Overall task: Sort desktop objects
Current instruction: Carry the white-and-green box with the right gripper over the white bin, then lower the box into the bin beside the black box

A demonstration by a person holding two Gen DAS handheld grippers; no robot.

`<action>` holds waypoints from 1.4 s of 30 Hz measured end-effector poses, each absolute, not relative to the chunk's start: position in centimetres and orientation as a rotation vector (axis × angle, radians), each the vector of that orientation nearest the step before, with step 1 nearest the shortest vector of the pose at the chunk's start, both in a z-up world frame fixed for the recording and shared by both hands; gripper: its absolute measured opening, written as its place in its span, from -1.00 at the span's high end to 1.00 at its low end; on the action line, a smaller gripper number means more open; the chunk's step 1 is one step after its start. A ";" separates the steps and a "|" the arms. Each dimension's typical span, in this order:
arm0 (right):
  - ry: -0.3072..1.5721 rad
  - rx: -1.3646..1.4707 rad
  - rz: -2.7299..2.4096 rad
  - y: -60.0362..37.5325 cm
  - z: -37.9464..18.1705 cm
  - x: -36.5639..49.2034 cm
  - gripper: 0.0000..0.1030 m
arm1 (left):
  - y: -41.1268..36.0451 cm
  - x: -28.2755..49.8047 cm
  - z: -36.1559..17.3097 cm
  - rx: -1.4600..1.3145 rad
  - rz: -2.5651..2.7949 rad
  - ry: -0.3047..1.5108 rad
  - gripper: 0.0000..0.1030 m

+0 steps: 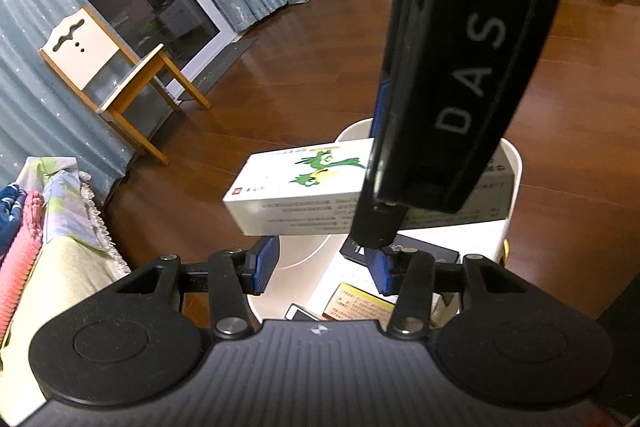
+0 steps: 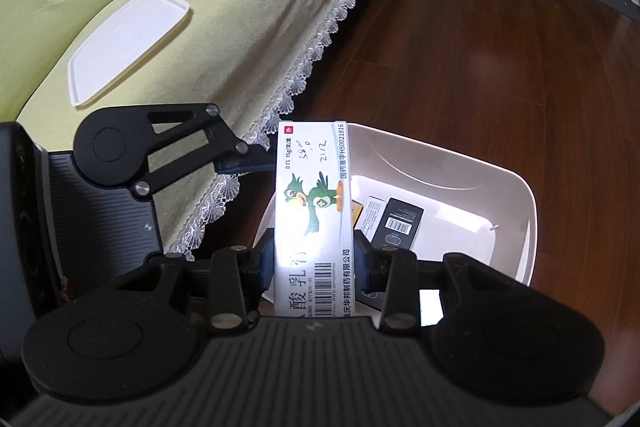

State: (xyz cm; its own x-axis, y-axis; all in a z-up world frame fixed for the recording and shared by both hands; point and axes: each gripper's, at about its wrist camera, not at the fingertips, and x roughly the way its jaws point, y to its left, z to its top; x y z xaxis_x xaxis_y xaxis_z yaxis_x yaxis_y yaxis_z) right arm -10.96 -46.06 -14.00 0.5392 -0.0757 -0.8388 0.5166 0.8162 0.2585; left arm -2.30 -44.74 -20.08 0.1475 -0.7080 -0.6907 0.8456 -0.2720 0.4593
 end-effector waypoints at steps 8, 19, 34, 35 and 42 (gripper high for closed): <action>0.927 0.603 -0.416 -47.1 -15.5 -11.7 0.34 | -45.9 -2.9 -21.0 1.133 -1.508 0.165 -0.05; 0.910 0.702 -0.503 -49.4 -17.8 -13.8 0.34 | -48.1 -3.2 -23.2 1.253 -1.456 0.206 -0.05; 0.968 0.792 -0.633 -51.7 -24.4 -15.2 0.34 | -48.7 -3.5 -26.3 1.476 -1.403 0.176 -0.05; 0.974 0.796 -0.640 -51.7 -24.8 -15.1 0.34 | -48.8 -3.7 -26.5 1.491 -1.403 0.169 -0.05; 1.011 0.836 -0.666 -52.2 -27.7 -15.0 0.34 | -49.3 -3.8 -27.6 1.534 -1.412 0.156 -0.07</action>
State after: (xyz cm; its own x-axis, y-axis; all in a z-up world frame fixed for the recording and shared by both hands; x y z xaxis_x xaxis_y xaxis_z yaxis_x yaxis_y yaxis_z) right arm -15.04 -52.15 -27.72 0.3903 -0.0992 -0.9154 0.8023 0.5244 0.2852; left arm -3.84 -49.33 -27.59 0.3085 -0.5043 -0.8066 0.6683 -0.4885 0.5610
